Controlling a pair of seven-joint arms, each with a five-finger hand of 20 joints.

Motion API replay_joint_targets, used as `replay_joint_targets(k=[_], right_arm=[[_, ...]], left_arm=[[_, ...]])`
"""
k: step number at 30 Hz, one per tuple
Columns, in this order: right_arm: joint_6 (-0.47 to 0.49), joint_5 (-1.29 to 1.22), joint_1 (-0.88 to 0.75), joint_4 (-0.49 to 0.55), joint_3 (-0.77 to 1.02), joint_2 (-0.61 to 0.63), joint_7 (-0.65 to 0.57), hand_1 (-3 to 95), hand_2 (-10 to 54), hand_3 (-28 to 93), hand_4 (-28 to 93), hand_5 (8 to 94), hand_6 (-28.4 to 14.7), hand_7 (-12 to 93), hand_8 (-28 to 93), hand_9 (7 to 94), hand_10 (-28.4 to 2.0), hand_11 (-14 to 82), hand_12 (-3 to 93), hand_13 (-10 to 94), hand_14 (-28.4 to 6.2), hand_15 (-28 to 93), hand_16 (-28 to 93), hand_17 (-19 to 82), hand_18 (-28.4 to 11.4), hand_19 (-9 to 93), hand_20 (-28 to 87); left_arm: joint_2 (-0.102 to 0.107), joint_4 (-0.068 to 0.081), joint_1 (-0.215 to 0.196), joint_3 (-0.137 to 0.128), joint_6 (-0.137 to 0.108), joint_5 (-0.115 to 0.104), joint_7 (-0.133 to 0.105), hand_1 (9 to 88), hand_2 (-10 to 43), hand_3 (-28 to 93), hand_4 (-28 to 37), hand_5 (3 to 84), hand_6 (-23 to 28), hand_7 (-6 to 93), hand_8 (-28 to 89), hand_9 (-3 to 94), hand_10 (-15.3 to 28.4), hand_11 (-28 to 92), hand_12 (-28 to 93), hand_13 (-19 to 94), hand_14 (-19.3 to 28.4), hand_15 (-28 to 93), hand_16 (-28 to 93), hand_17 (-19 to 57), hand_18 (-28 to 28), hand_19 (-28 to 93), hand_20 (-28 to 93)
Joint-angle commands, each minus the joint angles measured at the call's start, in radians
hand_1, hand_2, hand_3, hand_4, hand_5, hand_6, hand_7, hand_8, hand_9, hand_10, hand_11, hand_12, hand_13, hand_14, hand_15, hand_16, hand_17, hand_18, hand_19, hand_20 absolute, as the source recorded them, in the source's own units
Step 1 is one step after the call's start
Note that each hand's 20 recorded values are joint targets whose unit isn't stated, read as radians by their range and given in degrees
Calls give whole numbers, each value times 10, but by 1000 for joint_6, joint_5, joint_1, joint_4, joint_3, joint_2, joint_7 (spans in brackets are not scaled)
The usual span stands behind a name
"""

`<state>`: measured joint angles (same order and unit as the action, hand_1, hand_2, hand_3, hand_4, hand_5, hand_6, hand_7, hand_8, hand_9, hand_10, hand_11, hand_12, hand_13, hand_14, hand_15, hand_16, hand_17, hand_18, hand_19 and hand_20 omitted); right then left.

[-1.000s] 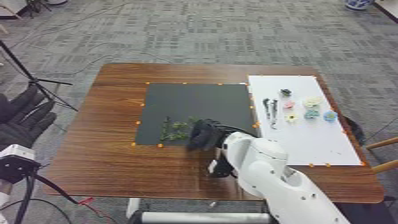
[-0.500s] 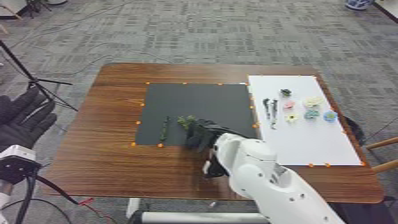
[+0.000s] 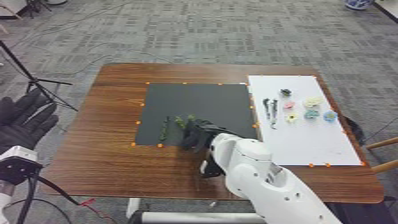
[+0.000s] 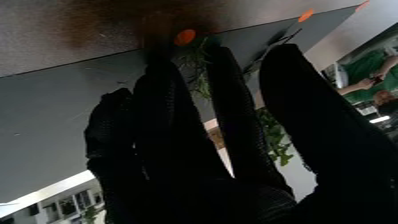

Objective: Arrange flowers

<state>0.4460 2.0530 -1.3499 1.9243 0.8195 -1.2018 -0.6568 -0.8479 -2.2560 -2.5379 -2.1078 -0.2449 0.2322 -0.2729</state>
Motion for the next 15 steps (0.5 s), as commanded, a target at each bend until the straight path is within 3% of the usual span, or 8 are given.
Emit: replay_joint_targets(k=[1, 4, 15], right_arm=[[-7, 11, -7, 0, -3, -4, -6, 376, -24, 777, -183, 573, -55, 146, -108, 412, -271, 310, 244, 327, -284, 779, 399, 216, -284, 808, 530], [-16, -12, -6, 5, 8, -6, -8, 376, -36, 782, -183, 573, -48, 155, -112, 378, -279, 318, 253, 305, -284, 779, 400, 211, -284, 806, 526], [-16, -7, -23, 27, 25, -3, -18, 377, -53, 782, -189, 583, -32, 161, -125, 356, -284, 344, 272, 290, -284, 779, 403, 203, -284, 802, 503]], left_arm=[[-15, -5, -20, -4, -5, -5, -4, 254, 150, 693, -267, 355, 73, 76, -54, 276, 113, 82, 153, 210, 130, 159, 6, -34, 107, 133, 116], [-7, -5, -28, -6, -2, -10, -2, 254, 151, 693, -267, 355, 73, 77, -54, 276, 113, 82, 153, 210, 130, 159, 6, -34, 107, 133, 116], [-20, -12, -39, -18, 1, -6, 5, 252, 149, 694, -266, 355, 72, 77, -54, 277, 113, 84, 153, 209, 131, 160, 6, -34, 107, 134, 116]])
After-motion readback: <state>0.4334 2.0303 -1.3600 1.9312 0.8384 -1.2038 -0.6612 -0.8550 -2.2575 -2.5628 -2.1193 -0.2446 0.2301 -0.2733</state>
